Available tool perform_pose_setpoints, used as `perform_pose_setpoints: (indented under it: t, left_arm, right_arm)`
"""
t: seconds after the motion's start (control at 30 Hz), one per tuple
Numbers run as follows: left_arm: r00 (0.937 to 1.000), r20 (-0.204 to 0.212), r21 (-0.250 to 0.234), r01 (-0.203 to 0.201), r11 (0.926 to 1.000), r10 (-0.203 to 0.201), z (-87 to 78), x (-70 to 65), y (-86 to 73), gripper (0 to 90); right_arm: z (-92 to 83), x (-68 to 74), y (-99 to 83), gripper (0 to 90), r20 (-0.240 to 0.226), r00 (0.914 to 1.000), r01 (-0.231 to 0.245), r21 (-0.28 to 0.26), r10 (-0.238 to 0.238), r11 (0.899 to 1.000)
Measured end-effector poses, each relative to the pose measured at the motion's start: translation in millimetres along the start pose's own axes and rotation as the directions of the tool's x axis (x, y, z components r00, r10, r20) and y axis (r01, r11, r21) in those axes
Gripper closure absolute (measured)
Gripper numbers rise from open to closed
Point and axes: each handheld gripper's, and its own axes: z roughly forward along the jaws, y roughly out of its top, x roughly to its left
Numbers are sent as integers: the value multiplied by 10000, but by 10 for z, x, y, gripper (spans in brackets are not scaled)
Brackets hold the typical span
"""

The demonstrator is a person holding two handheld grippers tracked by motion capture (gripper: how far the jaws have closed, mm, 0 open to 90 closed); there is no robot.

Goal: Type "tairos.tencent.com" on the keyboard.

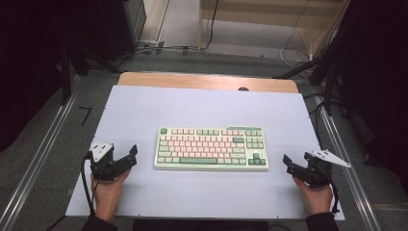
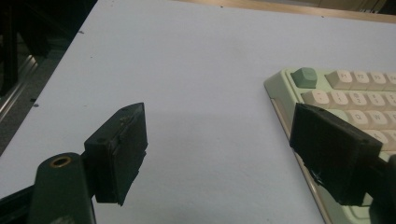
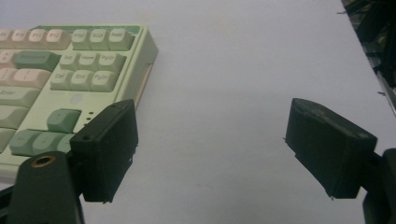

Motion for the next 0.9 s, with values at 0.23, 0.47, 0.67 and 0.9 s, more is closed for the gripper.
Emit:
perform_pose_setpoints:
  t: [0.23, 0.47, 0.67, 0.9]
  left_arm:
    - [9998, 172, 30, -119, 9999, 119, 32, -100, 18, 192]
    - [9987, 458, 67, -210, 9998, 207, 72, -207, 39, 192]
    - [9974, 646, 58, -313, 9995, 309, 101, -291, 54, 191]
    - [9962, 730, 56, -481, 9988, 475, 155, -376, 76, 192]
  right_arm:
    - [30, 96, 24, 150, -321, 9994, 122, 32, -121, 9999]
    - [56, 168, 52, 150, -473, 9986, 249, 0, -248, 9997]
    - [123, 305, 89, 148, -793, 9955, 516, 58, -510, 9987]
    - [206, 511, 163, 140, -1306, 9877, 857, -71, -859, 9963]
